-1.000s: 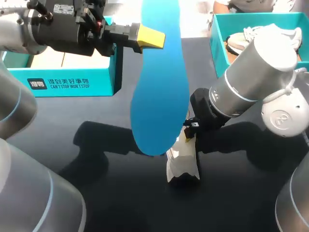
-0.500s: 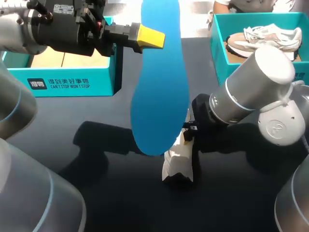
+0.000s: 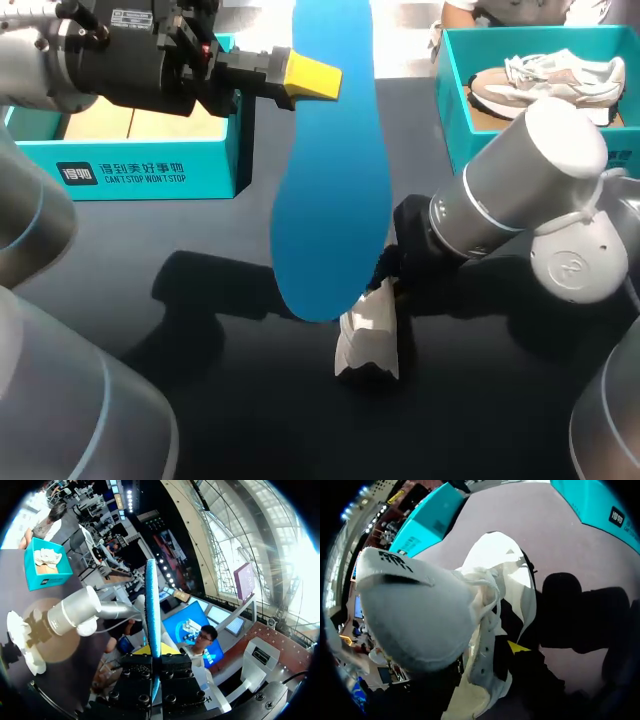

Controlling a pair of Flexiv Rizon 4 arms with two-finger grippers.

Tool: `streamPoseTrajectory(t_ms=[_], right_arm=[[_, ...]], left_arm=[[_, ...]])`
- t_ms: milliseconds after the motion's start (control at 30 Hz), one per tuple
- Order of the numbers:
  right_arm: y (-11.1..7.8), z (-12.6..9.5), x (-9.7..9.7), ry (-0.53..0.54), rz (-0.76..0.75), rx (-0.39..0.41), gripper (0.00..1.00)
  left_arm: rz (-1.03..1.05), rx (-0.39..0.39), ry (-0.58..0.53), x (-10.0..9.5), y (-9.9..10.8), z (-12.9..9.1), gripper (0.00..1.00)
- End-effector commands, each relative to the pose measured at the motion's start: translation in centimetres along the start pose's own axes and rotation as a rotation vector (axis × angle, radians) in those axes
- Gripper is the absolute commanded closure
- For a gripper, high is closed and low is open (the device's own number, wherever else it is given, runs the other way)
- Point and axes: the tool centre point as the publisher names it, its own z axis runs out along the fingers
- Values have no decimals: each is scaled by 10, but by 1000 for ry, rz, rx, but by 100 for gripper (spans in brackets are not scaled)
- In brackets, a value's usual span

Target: Take the shoe out of the shoebox, open the shoe tongue, remove and reinsert the insole, then place the shoe into the shoebox

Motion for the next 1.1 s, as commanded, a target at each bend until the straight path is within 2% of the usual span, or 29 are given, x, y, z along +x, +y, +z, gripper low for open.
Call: streamPoseTrajectory(t_ms=[33,233,400,800,867,1033,1100], right_arm=[[-3,-29,-4,54,11,-8,0],[-1,-55,-2,148,6,-5,0],[-1,-71,-4,300,-21,36,0],[-1,-71,-4,300,-21,36,0],[3,-73,-10,433,77,26,0],[21,-95,-19,605,167,-24,0],[24,-103,-19,679,214,-7,0]], left_arm=[[0,-1,1,-1,-1,1,100],[0,-1,1,-1,-1,1,100],[0,-1,1,-1,-1,1,100],[0,-1,1,-1,-1,1,100],[0,-1,1,-1,-1,1,100],[0,-1,1,-1,-1,1,100],[0,-1,1,-1,-1,1,100]])
